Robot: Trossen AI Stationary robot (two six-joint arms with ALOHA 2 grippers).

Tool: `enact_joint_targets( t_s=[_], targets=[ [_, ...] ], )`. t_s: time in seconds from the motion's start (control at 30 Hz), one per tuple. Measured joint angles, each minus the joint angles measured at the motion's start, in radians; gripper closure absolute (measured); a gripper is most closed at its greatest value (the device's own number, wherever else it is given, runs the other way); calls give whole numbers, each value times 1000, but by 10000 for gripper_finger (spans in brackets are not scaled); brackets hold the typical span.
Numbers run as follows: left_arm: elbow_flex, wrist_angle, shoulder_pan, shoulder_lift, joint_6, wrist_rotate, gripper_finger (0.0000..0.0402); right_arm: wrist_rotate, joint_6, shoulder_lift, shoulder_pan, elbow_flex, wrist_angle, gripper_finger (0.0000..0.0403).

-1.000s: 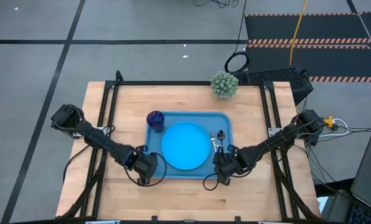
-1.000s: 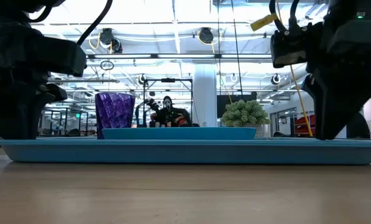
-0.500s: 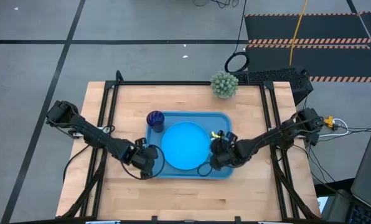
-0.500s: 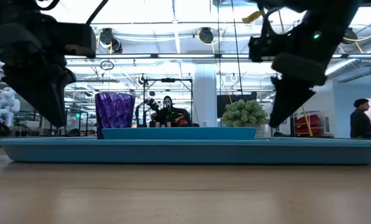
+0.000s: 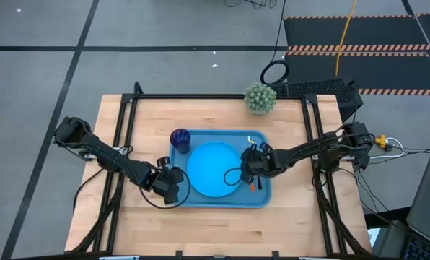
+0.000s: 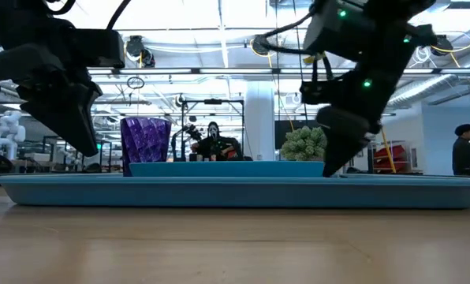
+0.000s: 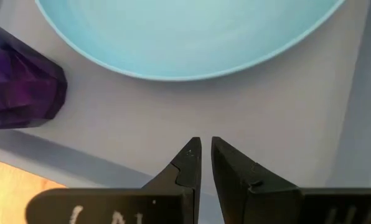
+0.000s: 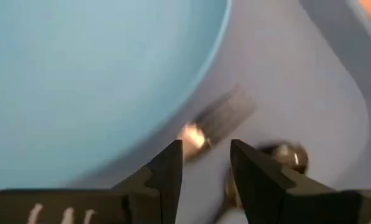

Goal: Pick and place plate/cup/fork/spoon on tray
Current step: Adjust the blue plate

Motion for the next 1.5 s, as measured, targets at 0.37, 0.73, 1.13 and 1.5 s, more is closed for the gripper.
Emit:
enact_joint_targets(
  t_s=[0.37, 0.73, 1.13, 1.5],
  targets=[
    [0, 0, 0, 0, -10, -2, 360, -56, -44, 0, -39, -4, 60, 273],
    [0, 0, 0, 0, 3, -3, 360, -106, -18, 0, -5, -4, 144, 273],
    [0, -2, 8, 0, 23, -28, 360, -125, -43, -4, 22, -4, 121, 273],
    [-1, 129, 54, 0, 204, -135, 360, -22, -113, -111, 19, -3, 143, 273]
  ],
)
